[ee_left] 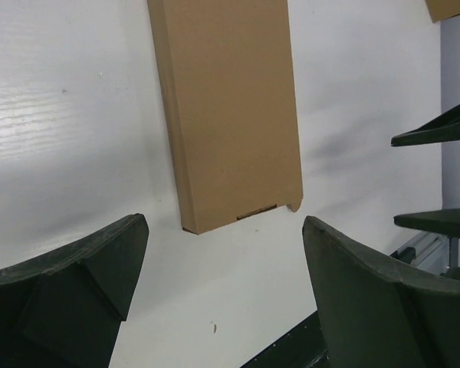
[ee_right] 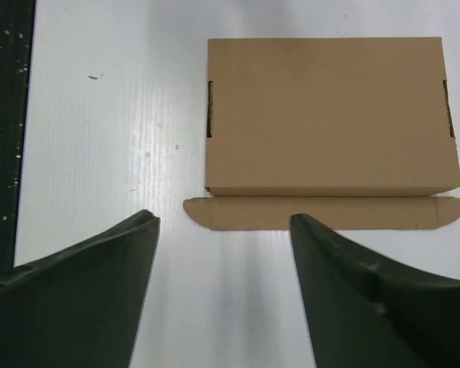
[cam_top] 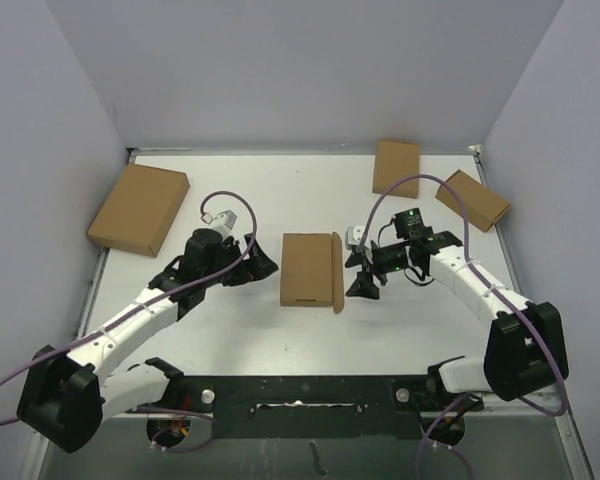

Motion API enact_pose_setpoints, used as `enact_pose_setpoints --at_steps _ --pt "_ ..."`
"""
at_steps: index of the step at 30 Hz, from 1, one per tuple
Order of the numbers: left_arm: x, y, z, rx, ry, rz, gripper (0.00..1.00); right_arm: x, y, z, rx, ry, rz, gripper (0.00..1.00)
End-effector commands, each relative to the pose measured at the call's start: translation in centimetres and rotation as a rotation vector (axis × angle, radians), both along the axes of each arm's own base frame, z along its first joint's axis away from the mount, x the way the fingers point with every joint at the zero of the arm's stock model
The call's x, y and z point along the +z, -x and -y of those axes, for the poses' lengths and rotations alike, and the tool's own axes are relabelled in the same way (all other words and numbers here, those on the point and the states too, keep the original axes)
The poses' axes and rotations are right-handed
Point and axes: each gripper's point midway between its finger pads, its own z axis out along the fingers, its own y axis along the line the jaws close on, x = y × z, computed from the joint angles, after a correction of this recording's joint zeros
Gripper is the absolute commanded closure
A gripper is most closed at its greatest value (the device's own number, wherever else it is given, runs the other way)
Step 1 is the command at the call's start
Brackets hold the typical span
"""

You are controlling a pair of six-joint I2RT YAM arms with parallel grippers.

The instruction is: Fold the paper box

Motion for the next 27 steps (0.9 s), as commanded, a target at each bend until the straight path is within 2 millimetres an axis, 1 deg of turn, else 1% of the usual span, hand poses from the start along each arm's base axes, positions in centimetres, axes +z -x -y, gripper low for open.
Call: enact_pose_setpoints --at_steps 1,2,3,4,6,7,9,11,14,17,22,27 --pt "-0.2 -1.6 0.5 -0.059 -0.054 0.035 0.18 -0.8 -4.1 0.0 -0.040 0.038 0.098 0.40" --pt "-0.6 -1.9 0.7 -0.063 -0.044 0.028 0.18 -1.0 -4.5 -0.1 -0.072 0.033 0.044 0.46" --pt "-0.6 -2.3 1.0 -0.064 -0.024 0.029 0.18 -1.1 -4.8 -0.4 -0.114 0.018 -0.035 0.50" --pt "-0.8 -2.6 1.2 -0.062 -0.005 0.026 0.18 -1.0 -4.7 -0.8 -0.159 -0.010 -0.142 0.51" --pt "-1.0 -3.3 1.5 -0.058 0.021 0.020 0.18 -0.5 -4.7 -1.8 -0.199 -0.073 -0.293 0.51" --pt "-1.1 -3.6 1.7 -0.055 0.026 0.018 0.18 -0.5 -5.0 -2.2 -0.230 -0.099 -0.355 0.51" --pt "-1.2 -4.1 2.0 -0.053 0.031 0.012 0.18 -1.0 -5.9 -2.4 -0.315 -0.128 -0.488 0.49" --pt "-1.6 -4.5 2.2 -0.049 0.029 0.001 0.18 -2.0 -7.0 -2.4 -0.413 -0.124 -0.593 0.44" --pt "-2.5 -4.7 2.4 -0.042 0.028 -0.023 0.18 -3.6 -8.3 -2.3 -0.503 -0.100 -0.698 0.43" --pt "-3.4 -4.8 2.5 -0.034 0.028 -0.046 0.17 -5.0 -8.9 -2.2 -0.556 -0.065 -0.769 0.45" --pt "-4.3 -5.2 2.9 -0.030 0.036 -0.072 0.17 -6.5 -9.2 -2.6 -0.580 -0.050 -0.869 0.54" --pt "-5.2 -5.3 3.3 -0.035 0.039 -0.108 0.16 -7.5 -9.2 -2.6 -0.586 -0.044 -0.933 0.60"
